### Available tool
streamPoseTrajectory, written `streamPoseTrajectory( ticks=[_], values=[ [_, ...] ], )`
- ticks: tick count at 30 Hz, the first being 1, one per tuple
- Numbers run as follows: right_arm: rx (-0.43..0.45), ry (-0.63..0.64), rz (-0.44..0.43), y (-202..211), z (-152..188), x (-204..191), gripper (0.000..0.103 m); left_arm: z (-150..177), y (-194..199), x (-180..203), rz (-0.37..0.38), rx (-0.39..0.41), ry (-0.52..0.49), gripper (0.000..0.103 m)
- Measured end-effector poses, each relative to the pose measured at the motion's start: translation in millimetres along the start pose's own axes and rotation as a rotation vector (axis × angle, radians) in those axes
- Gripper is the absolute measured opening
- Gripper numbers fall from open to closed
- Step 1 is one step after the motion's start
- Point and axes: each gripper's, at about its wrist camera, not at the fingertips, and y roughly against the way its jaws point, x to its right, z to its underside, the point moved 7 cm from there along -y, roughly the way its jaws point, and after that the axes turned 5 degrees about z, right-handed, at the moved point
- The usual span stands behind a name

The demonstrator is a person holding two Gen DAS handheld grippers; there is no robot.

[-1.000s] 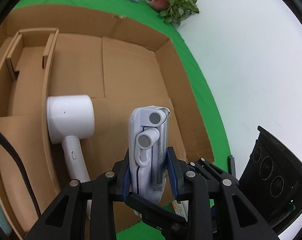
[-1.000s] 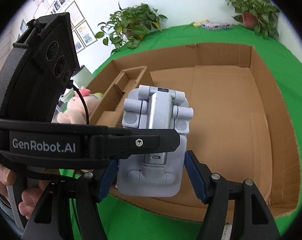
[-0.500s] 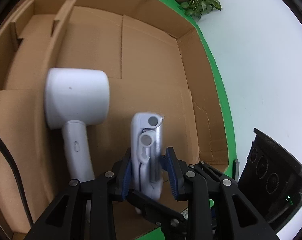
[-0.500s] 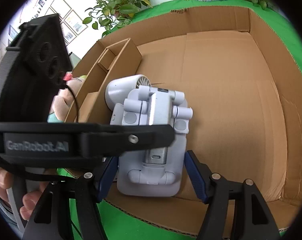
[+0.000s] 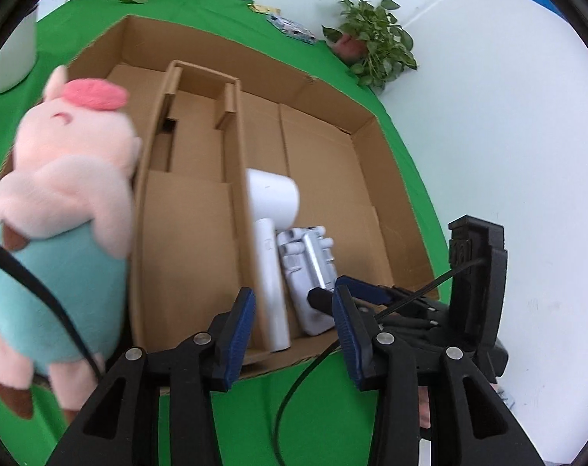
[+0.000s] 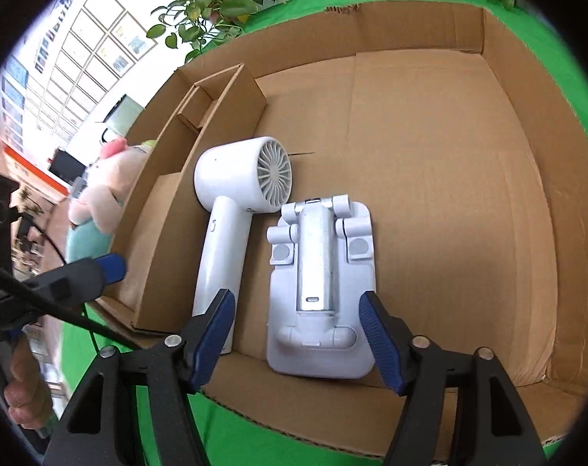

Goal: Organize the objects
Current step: 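Lower the phone stand beside the hair dryer and open the right gripper, then withdraw the right gripper from the box toward the medicine box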

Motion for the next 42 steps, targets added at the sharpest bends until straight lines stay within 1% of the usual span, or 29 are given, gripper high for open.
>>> streamPoseTrajectory(
  ticks=[1, 3, 4, 6, 8, 9, 12, 15, 21, 23, 25, 30, 33, 36, 38, 40, 42],
  values=[
    [-0.003, 0.001, 0.005, -0.4, 1.0, -3.4, 0.055, 2.5, 3.1, -4.9, -0.001, 0.002, 0.006, 0.039],
    [-0.008, 0.003, 0.032, -5.4, -0.7, -10.1, 0.052, 9.4, 13.4, -14.3, -0.003, 0.005, 0.006, 0.039],
    [-0.009, 0.003, 0.041, -6.6, -0.8, -12.7, 0.050, 8.6, 11.0, -15.9, -0.001, 0.005, 0.005, 0.039],
    [-0.017, -0.009, 0.039, -7.7, 0.4, -17.3, 0.048, 11.2, 13.4, -19.5, 0.012, 0.005, 0.001, 0.039],
    [-0.022, -0.022, 0.043, -9.4, -0.2, -20.4, 0.047, 13.5, 13.2, -20.5, 0.018, 0.003, -0.009, 0.039],
    [-0.022, -0.022, 0.054, -9.9, -0.1, -21.9, 0.047, 20.3, 17.9, -19.8, 0.017, 0.002, -0.018, 0.039],
    [-0.015, -0.008, 0.077, -10.7, 0.4, -25.5, 0.047, 25.8, 11.8, -20.1, 0.025, -0.003, -0.028, 0.039],
    [-0.003, 0.016, 0.091, -12.0, 0.4, -27.8, 0.048, 29.8, 18.2, -20.1, 0.031, 0.004, -0.035, 0.039],
    [0.036, 0.099, 0.112, -10.5, 4.1, -31.4, 0.046, 30.7, 10.6, -13.5, 0.020, -0.001, -0.044, 0.039],
    [0.048, 0.110, 0.106, -9.7, 4.4, -31.3, 0.042, 33.4, 11.3, -10.4, 0.015, -0.003, -0.048, 0.039],
    [0.058, 0.119, 0.095, -9.3, 4.0, -30.4, 0.034, 35.7, 12.8, -8.4, 0.011, -0.004, -0.049, 0.039],
    [0.076, 0.155, 0.064, -8.1, 3.4, -29.6, 0.033, 42.4, 19.2, -2.3, -0.007, -0.001, -0.053, 0.039],
    [0.074, 0.152, 0.057, -7.7, 3.1, -29.2, 0.034, 45.7, 24.7, 0.6, -0.021, 0.004, -0.056, 0.039],
    [0.058, 0.126, 0.063, -6.0, 2.3, -24.9, 0.035, 49.6, 31.5, 2.2, -0.033, 0.011, -0.060, 0.039],
    [0.043, 0.114, 0.064, -5.7, 1.4, -22.3, 0.041, 52.1, 35.9, 2.4, -0.039, 0.015, -0.060, 0.039],
    [0.028, 0.093, 0.072, -6.3, 0.7, -19.3, 0.063, 55.1, 39.2, 2.2, -0.045, 0.018, -0.058, 0.039],
    [0.023, 0.069, 0.078, -8.6, -1.0, -18.0, 0.064, 57.9, 41.6, 2.7, -0.047, 0.018, -0.055, 0.039]
  ],
)
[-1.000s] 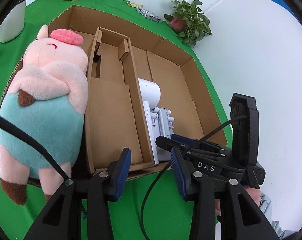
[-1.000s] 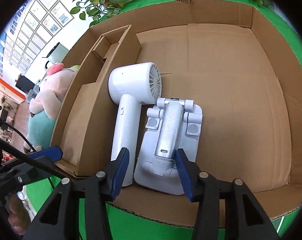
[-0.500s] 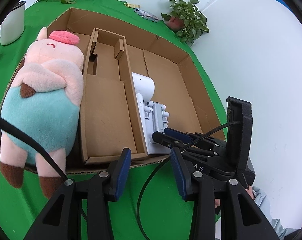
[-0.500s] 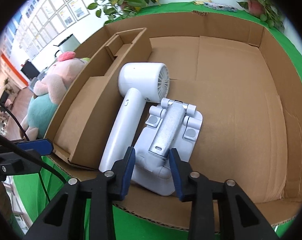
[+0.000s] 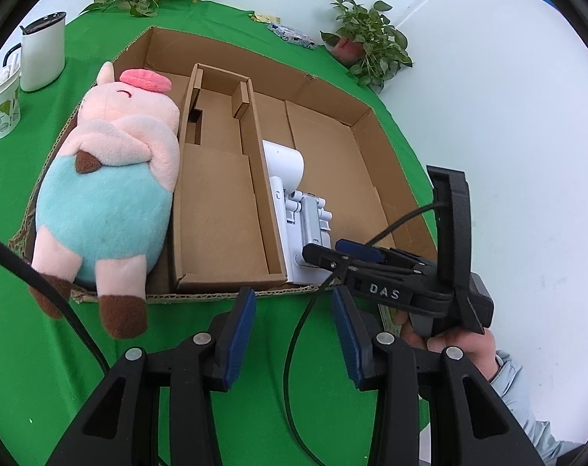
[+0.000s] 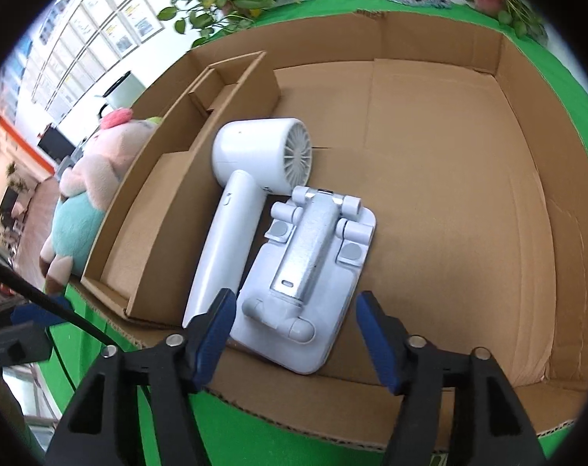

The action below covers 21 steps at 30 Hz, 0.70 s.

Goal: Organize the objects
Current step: 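Withdraw the right gripper from the box toward the medicine box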

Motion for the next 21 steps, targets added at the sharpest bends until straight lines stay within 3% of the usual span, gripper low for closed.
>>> streamPoseTrajectory(
  ticks=[6, 9, 21],
  values=[
    [0.004, -0.047, 0.057, -13.9, -8.3, 6.1, 0.064, 8.0, 5.6, 3.5, -0.008, -0.005, -0.012, 0.039],
    [0.010, -0.001, 0.089, -15.0, -8.5, 3.3, 0.053, 11.7, 9.2, 2.9, -0.013, -0.005, -0.015, 0.039],
    [0.014, 0.089, 0.066, -13.0, -7.6, 4.8, 0.053, 13.9, 5.8, -2.7, -0.006, -0.012, -0.007, 0.039]
  ],
)
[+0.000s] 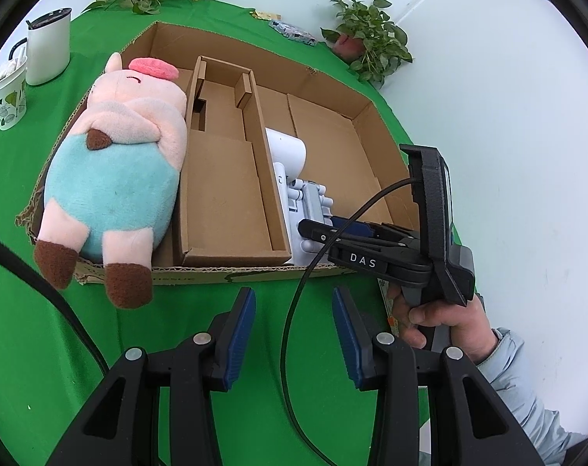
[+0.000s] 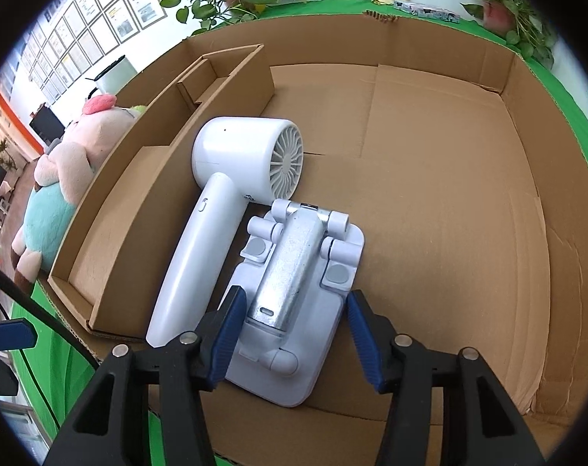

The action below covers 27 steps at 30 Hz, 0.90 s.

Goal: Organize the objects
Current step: 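Withdraw the right gripper from the box toward the medicine box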

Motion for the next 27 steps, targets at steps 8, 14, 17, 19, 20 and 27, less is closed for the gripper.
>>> streamPoseTrajectory(
  ticks=[8, 14, 17, 19, 20, 27],
  values=[
    [0.007, 0.006, -0.007, 3.1, 2.5, 2.2, 0.054, 1.2, 0.0, 8.2, -0.012, 0.008, -0.024, 0.039],
    [0.152, -0.013, 0.011, 45.4, 1.5, 0.7, 0.079, 0.0, 7.9, 14.0, -0.062, 0.046, -0.060, 0.040],
    [0.223, 0.006, 0.078, 73.5, 9.5, 2.6, 0.080, -1.9, 16.0, 18.7, -0.127, 0.112, -0.100, 0.059],
    [0.264, 0.008, 0.123, 91.1, 20.6, 6.5, 0.080, -4.2, 28.4, 24.2, -0.179, 0.214, -0.137, 0.071],
    [0.280, 0.004, 0.134, 98.4, 27.4, 8.3, 0.080, -5.1, 35.2, 27.6, -0.204, 0.266, -0.155, 0.075],
    [0.343, -0.040, 0.191, 132.3, 97.2, 26.7, 0.082, 5.1, 66.1, 44.1, -0.416, 0.472, -0.274, 0.095]
  ],
)
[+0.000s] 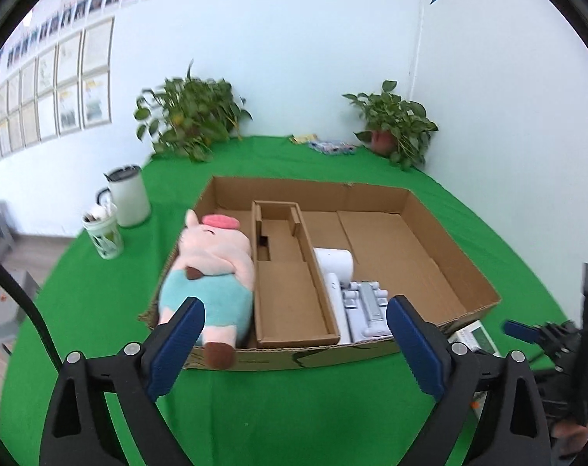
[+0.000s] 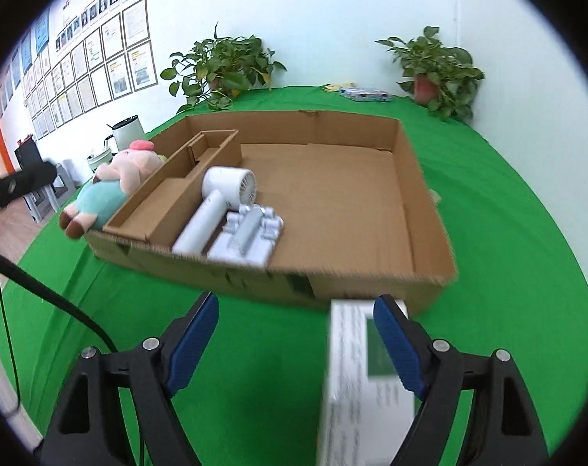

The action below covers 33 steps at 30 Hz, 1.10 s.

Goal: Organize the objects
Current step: 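Withdraw the right gripper from the box toward the medicine box, then grasp the white medicine box with the right gripper and lift it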

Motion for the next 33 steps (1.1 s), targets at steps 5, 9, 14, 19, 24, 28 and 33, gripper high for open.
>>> streamPoseTrajectory(
  ticks=[5, 9, 14, 19, 24, 28, 33],
  values=[
    [-0.044, -0.020, 0.061, 6.1, 35.1, 23.2, 0.082, 28.6, 4.9, 6.5, -0.025, -0.036, -0.020, 0.095],
    [-0.112, -0.062, 0.063, -1.2, 61.2, 39.1, 0.082, 62.1, -2.0, 17.1, 0.025, -0.111, -0.006, 0.095],
    [-0.140, -0.057, 0.041, -7.6, 75.2, 35.4, 0.070, 88.0, 1.6, 25.3, 0.055, -0.147, 0.012, 0.095],
    [-0.130, -0.027, -0.116, 3.3, 81.6, -9.1, 0.062, 94.3, 10.5, 26.4, 0.115, -0.166, 0.042, 0.095],
    [-0.106, 0.033, -0.250, 24.7, 84.5, -60.2, 0.090, 92.5, 13.1, 31.8, 0.220, -0.212, 0.082, 0.095],
    [-0.085, 0.034, -0.264, 36.1, 83.6, -61.1, 0.091, 93.7, 3.8, 40.8, 0.295, -0.264, 0.104, 0.095],
    [-0.092, 0.031, -0.287, 38.5, 92.2, -55.1, 0.093, 107.6, -26.0, 56.3, 0.438, -0.375, 0.217, 0.095]
  ],
)
